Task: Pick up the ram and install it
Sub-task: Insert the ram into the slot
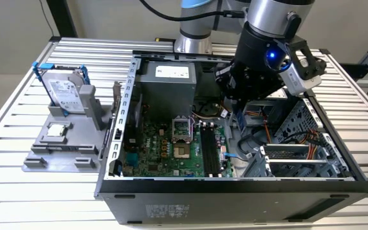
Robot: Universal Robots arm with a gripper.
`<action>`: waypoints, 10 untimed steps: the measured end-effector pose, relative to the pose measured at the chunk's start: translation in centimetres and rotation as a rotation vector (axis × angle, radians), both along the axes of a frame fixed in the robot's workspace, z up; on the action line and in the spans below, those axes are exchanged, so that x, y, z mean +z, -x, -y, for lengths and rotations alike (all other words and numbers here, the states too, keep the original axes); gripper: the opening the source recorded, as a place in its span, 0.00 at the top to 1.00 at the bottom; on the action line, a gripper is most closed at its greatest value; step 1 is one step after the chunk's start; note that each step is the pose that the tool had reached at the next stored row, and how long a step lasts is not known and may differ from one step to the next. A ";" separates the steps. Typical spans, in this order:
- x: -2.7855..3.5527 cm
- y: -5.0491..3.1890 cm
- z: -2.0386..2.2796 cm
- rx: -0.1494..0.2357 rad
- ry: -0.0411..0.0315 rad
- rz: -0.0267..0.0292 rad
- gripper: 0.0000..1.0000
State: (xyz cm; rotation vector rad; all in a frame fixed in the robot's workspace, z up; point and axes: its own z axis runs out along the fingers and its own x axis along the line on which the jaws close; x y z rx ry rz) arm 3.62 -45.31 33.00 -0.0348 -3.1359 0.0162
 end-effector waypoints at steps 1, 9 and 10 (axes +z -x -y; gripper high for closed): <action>-0.04 0.00 0.00 0.000 0.0004 0.0000 1.00; -1.14 0.02 0.00 -0.002 0.0010 0.0001 1.00; -1.31 0.06 0.00 -0.005 0.0011 0.0000 1.00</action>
